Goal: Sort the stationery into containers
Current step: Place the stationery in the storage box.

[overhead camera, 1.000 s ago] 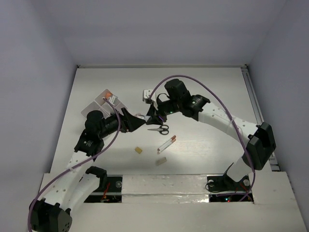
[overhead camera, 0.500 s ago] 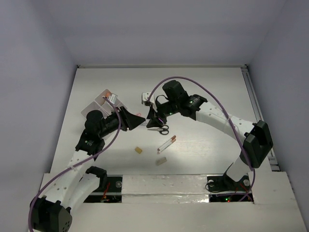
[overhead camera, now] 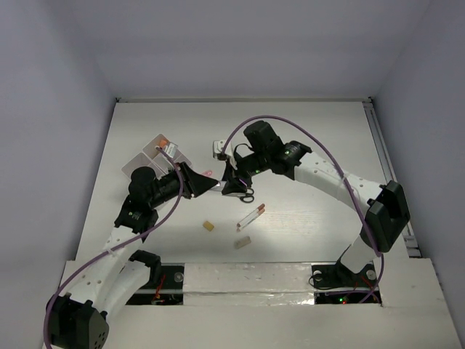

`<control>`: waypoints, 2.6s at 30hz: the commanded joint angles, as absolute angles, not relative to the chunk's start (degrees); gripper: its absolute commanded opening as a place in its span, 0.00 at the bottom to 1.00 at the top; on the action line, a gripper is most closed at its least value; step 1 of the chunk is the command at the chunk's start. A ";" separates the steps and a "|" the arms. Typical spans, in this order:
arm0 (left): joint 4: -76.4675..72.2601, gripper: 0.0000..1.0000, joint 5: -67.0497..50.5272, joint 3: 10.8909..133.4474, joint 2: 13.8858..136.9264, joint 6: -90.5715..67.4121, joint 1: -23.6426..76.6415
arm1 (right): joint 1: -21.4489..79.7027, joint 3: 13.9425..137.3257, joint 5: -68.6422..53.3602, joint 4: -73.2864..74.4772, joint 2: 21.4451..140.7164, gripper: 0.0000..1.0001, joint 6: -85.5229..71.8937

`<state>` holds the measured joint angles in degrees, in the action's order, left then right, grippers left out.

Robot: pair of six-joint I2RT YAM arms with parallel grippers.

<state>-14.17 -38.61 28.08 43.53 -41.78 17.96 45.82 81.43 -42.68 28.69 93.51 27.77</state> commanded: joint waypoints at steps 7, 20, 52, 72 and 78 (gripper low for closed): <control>-20.91 0.00 -42.28 27.16 41.40 -43.33 18.46 | 46.14 83.85 -42.01 23.57 93.08 0.00 27.43; -20.48 0.00 -38.67 28.74 37.44 -43.50 17.40 | 43.43 76.29 -40.61 8.27 87.63 0.42 17.58; -21.71 0.00 -28.92 31.56 30.33 -43.24 15.29 | 31.29 46.68 -33.05 -56.99 79.28 0.98 -38.12; -26.99 0.00 -26.11 27.95 26.99 -44.74 15.29 | 39.11 48.87 -39.28 -97.64 97.03 1.00 -69.61; -26.80 0.00 -24.43 27.95 25.49 -44.91 15.29 | 41.84 48.08 -41.40 -97.38 96.77 1.00 -67.50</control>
